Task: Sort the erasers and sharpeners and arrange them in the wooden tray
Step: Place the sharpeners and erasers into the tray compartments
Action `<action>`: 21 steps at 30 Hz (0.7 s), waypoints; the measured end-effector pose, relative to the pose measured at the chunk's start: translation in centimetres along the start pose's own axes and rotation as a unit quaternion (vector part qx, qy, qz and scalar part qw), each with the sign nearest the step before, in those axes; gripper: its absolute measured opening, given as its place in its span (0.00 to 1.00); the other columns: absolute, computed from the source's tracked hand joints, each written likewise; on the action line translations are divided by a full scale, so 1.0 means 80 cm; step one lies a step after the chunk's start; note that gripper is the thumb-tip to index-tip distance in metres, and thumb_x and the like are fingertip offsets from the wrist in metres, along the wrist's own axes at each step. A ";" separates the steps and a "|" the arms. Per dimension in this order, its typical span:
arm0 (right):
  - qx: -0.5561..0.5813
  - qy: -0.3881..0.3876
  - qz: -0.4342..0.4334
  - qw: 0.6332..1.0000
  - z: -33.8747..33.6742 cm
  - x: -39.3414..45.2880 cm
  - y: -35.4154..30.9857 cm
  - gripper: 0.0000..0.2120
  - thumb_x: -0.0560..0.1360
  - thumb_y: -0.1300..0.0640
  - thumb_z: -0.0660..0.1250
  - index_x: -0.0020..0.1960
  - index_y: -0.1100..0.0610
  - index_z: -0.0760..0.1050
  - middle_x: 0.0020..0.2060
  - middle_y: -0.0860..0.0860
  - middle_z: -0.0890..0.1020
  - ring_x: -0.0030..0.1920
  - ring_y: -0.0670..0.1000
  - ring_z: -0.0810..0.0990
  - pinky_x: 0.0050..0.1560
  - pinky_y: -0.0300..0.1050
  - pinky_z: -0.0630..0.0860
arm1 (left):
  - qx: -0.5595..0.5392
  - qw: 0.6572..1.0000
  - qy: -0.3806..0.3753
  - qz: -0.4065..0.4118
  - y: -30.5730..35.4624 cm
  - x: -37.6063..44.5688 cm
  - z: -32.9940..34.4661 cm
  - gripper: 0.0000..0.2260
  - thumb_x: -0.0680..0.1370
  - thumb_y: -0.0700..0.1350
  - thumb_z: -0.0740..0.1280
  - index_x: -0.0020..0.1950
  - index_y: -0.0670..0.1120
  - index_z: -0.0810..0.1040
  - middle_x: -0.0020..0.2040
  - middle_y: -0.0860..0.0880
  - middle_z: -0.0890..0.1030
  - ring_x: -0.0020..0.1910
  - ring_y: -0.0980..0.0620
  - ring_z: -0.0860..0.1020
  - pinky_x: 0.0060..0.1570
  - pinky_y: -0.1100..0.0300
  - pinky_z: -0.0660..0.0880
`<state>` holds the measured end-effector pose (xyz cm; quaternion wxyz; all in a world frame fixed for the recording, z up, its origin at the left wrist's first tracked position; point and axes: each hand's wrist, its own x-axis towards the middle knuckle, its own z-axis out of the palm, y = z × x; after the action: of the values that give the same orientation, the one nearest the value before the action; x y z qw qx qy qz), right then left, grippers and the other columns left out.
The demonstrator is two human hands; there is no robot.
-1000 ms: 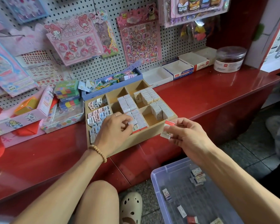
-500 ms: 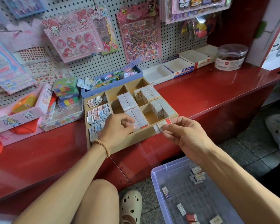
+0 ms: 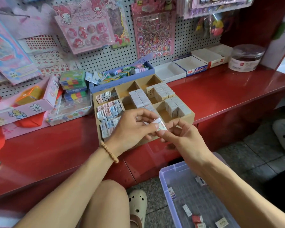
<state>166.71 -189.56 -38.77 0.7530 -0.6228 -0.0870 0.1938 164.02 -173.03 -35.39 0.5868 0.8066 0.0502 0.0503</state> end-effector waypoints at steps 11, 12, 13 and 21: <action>-0.162 0.067 -0.012 0.984 -0.022 -0.002 -0.012 0.03 0.76 0.60 0.71 0.46 0.59 0.80 0.35 0.53 0.81 0.37 0.49 0.80 0.40 0.43 0.77 | 0.353 0.933 -0.001 0.063 -0.005 0.068 -0.096 0.07 0.72 0.40 0.74 0.46 0.51 0.81 0.41 0.53 0.81 0.32 0.65 0.75 0.37 0.66 0.73; -0.170 0.076 -0.008 0.982 -0.028 -0.005 -0.010 0.03 0.76 0.59 0.72 0.45 0.59 0.80 0.34 0.53 0.81 0.37 0.49 0.80 0.41 0.44 0.77 | 0.370 0.927 -0.003 0.062 -0.009 0.075 -0.096 0.07 0.72 0.41 0.73 0.47 0.51 0.80 0.40 0.54 0.80 0.34 0.64 0.75 0.39 0.65 0.75; -0.179 0.086 -0.003 0.980 -0.033 -0.007 -0.008 0.04 0.76 0.59 0.72 0.45 0.60 0.80 0.34 0.53 0.81 0.36 0.48 0.80 0.40 0.43 0.78 | 0.384 0.921 -0.007 0.062 -0.014 0.083 -0.095 0.07 0.72 0.41 0.73 0.47 0.51 0.80 0.40 0.55 0.80 0.36 0.61 0.76 0.42 0.62 0.77; -0.238 0.128 0.009 0.963 -0.052 -0.011 0.009 0.02 0.76 0.57 0.72 0.44 0.54 0.81 0.33 0.50 0.83 0.37 0.48 0.83 0.38 0.41 0.79 | 0.414 0.901 -0.006 0.127 -0.042 0.102 -0.079 0.04 0.69 0.42 0.73 0.42 0.48 0.80 0.40 0.52 0.82 0.42 0.51 0.80 0.47 0.53 0.79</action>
<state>167.37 -193.57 -40.26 0.5860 -0.8045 -0.0280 0.0925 171.17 -164.91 -36.50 0.1891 0.9766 -0.0403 0.0943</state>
